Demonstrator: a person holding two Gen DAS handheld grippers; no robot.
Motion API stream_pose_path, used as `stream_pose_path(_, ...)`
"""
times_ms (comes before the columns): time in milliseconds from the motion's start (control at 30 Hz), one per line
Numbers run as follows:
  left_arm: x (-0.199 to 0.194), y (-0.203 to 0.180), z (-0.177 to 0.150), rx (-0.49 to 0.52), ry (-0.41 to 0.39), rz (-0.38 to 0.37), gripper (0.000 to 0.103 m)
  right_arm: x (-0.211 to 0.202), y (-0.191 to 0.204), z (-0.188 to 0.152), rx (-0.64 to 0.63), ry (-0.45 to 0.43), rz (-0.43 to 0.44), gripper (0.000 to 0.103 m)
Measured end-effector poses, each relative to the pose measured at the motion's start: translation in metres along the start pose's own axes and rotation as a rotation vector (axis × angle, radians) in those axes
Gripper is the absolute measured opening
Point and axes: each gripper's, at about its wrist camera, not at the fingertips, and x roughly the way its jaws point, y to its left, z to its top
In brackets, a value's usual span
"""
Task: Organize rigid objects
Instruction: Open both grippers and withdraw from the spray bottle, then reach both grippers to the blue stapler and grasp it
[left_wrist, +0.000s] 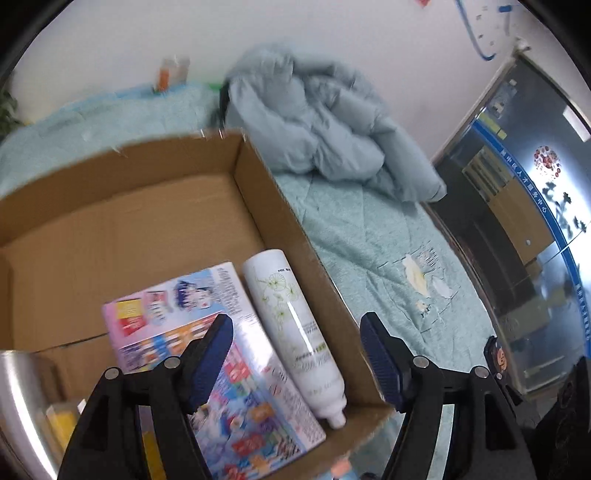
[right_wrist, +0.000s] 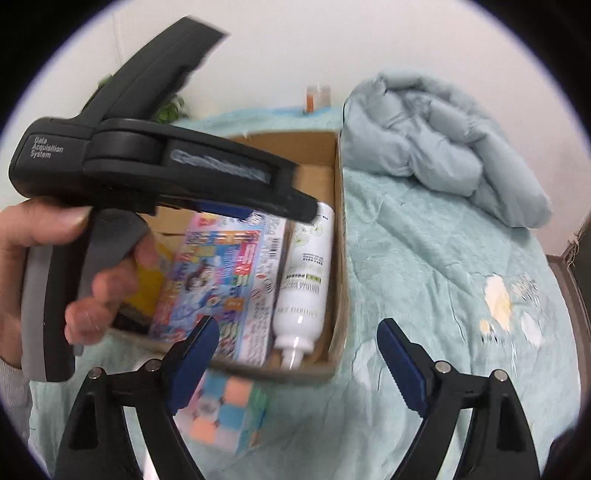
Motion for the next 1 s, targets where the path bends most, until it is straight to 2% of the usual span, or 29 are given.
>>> stream_pose_path(33, -0.020, -0.002, -0.011, 0.021, -0.055, 0.024, 0.071, -0.008, 0.003, -0.007, 0.005, -0.014, 0.000, 0.096)
stream_pose_path(67, -0.046, -0.003, -0.027, 0.038, -0.119, 0.065, 0.079, -0.017, 0.007, -0.017, 0.010, -0.033, -0.005, 0.102)
stream_pose_path(100, -0.066, -0.003, -0.040, 0.047, -0.164, 0.104, 0.089, -0.021, 0.009, -0.021, 0.010, -0.046, -0.008, 0.102)
stream_pose_path(167, -0.112, -0.001, -0.073, 0.060, -0.262, 0.210, 0.100, -0.030, 0.017, -0.033, -0.002, -0.057, -0.018, 0.102)
stream_pose_path(233, -0.156, 0.002, -0.107, 0.059, -0.352, 0.319, 0.101, -0.038, 0.025, -0.045, -0.009, -0.077, -0.032, 0.102)
stream_pose_path(300, -0.186, 0.006, -0.133, 0.045, -0.400, 0.375, 0.100, -0.042, 0.030, -0.053, -0.010, -0.086, -0.052, 0.102)
stream_pose_path(333, -0.202, 0.010, -0.146, 0.034, -0.420, 0.396, 0.097, -0.044, 0.030, -0.057, -0.006, -0.090, -0.047, 0.099)
stream_pose_path(367, -0.219, 0.015, -0.162, 0.024, -0.441, 0.407, 0.073, -0.050, 0.033, -0.062, 0.006, -0.101, -0.033, 0.076)
stream_pose_path(400, -0.232, 0.018, -0.176, 0.019, -0.443, 0.397, 0.028, -0.055, 0.034, -0.067, 0.021, -0.113, -0.019, 0.060)
stream_pose_path(433, -0.241, 0.023, -0.185, 0.007, -0.428, 0.394, 0.008, -0.058, 0.037, -0.071, 0.028, -0.110, -0.029, 0.039)
stream_pose_path(467, -0.251, 0.028, -0.199, -0.024, -0.421, 0.404, 0.001, -0.063, 0.040, -0.075, 0.037, -0.115, -0.030, 0.039)
stream_pose_path(500, -0.260, 0.030, -0.213, -0.048, -0.440, 0.418, 0.002, -0.070, 0.042, -0.080, 0.051, -0.151, 0.001, 0.039)
stream_pose_path(533, -0.266, 0.030, -0.224, -0.054, -0.459, 0.433, 0.005, -0.074, 0.044, -0.084, 0.054, -0.179, 0.010, 0.053)
stream_pose_path(567, -0.273, 0.028, -0.237, -0.058, -0.470, 0.460, 0.025, -0.079, 0.048, -0.087, 0.046, -0.192, 0.000, 0.086)
stream_pose_path(600, -0.275, 0.027, -0.247, -0.068, -0.470, 0.484, 0.077, -0.083, 0.054, -0.090, 0.032, -0.204, -0.008, 0.098)
stream_pose_path(633, -0.281, 0.025, -0.259, -0.095, -0.485, 0.503, 0.103, -0.088, 0.059, -0.094, 0.017, -0.220, -0.010, 0.103)
stream_pose_path(667, -0.285, 0.023, -0.269, -0.106, -0.532, 0.492, 0.100, -0.093, 0.065, -0.098, 0.000, -0.234, -0.018, 0.103)
stream_pose_path(700, -0.287, 0.022, -0.278, -0.108, -0.551, 0.483, 0.102, -0.097, 0.072, -0.102, -0.022, -0.237, -0.029, 0.103)
stream_pose_path(800, -0.281, 0.017, -0.294, -0.076, -0.514, 0.485, 0.102, -0.102, 0.083, -0.114, -0.058, -0.226, -0.053, 0.103)
stream_pose_path(1000, -0.271, 0.012, -0.312, -0.102, -0.496, 0.454, 0.102, -0.101, 0.084, -0.129, -0.060, -0.187, -0.081, 0.103)
